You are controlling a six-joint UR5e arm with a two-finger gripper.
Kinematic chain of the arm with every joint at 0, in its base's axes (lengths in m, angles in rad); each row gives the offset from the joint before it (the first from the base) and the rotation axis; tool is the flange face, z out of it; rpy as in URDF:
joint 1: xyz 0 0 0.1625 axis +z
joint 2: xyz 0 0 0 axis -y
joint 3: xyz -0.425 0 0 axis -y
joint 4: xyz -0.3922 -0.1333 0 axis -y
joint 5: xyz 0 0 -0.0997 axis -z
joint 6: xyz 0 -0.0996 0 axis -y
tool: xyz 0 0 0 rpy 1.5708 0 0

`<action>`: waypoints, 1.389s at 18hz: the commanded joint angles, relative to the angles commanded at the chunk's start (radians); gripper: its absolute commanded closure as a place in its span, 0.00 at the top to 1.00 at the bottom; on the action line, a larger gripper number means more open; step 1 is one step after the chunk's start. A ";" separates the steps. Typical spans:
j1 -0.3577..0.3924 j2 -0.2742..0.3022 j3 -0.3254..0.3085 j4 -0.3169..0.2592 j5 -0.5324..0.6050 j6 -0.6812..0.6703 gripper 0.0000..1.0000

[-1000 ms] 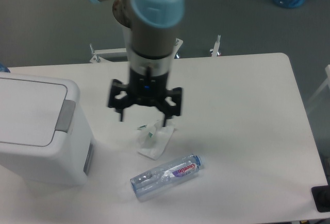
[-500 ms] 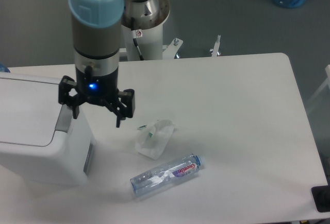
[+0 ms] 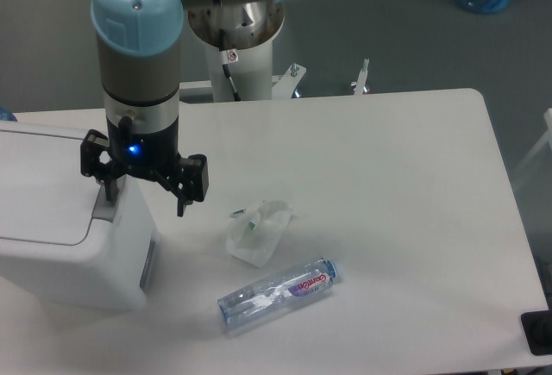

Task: Open the trash can
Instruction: 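Push the trash can lid open with the gripper fingers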

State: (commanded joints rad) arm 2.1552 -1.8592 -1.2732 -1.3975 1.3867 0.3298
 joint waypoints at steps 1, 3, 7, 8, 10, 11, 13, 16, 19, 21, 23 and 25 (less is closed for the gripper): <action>0.000 0.000 0.000 0.000 0.000 0.000 1.00; 0.000 0.000 0.000 0.000 0.000 0.000 1.00; -0.002 0.000 -0.002 -0.002 0.000 0.000 1.00; 0.000 0.000 -0.002 0.000 0.000 0.000 1.00; -0.002 0.000 -0.003 -0.002 0.000 0.000 1.00; -0.002 -0.002 -0.003 -0.002 0.002 0.000 1.00; -0.002 -0.005 -0.003 -0.002 0.002 0.000 1.00; -0.002 -0.006 -0.003 -0.002 0.002 0.000 1.00; -0.002 -0.005 -0.002 -0.003 0.000 0.000 1.00; -0.002 0.000 0.008 -0.003 0.000 0.000 1.00; 0.000 0.005 0.012 -0.002 -0.002 0.002 1.00; 0.000 0.006 0.014 -0.003 -0.002 0.003 1.00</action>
State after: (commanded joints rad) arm 2.1552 -1.8530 -1.2594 -1.4005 1.3852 0.3329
